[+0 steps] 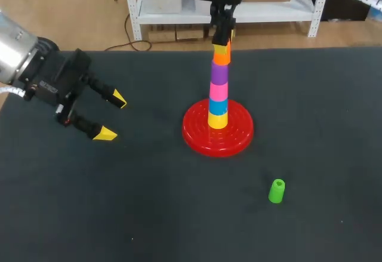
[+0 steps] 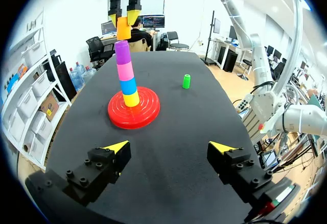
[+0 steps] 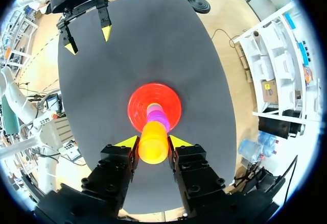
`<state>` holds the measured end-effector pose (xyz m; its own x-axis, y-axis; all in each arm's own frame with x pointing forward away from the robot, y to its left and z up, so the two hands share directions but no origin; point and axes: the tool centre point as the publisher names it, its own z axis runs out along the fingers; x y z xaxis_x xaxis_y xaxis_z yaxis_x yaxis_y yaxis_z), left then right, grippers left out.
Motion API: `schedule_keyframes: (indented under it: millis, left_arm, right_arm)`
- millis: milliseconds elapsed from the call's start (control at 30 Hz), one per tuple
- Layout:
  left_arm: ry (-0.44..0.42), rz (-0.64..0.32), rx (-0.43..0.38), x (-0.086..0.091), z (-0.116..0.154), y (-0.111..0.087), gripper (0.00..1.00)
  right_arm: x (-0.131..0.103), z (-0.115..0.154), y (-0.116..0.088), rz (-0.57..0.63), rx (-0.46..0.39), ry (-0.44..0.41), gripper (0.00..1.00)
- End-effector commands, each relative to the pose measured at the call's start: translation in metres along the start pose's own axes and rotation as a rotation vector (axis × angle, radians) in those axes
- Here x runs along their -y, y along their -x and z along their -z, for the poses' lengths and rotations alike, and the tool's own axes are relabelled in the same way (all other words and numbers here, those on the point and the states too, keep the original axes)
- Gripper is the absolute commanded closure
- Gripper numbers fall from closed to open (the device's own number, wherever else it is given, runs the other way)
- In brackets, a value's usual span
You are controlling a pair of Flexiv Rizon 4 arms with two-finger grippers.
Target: Pick up and stack the cylinders on the red base in this order: pink,purple,orange,green
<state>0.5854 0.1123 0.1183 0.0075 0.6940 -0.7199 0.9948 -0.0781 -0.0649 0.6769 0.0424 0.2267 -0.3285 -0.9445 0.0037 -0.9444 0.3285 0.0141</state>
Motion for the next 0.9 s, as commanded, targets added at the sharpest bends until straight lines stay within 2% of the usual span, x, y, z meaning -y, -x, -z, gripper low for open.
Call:
schedule_keyframes:
  millis: [33,900]
  left_arm:
    - [0.004,-0.004,0.004,0.001,0.000,-0.002,0.00]
    - [0.004,-0.004,0.004,0.001,0.000,-0.002,0.00]
  right_arm:
    - [0.006,-0.002,0.004,0.004,-0.007,0.030,1.00]
    - [0.009,-0.018,0.008,0.012,-0.048,0.068,1.00]
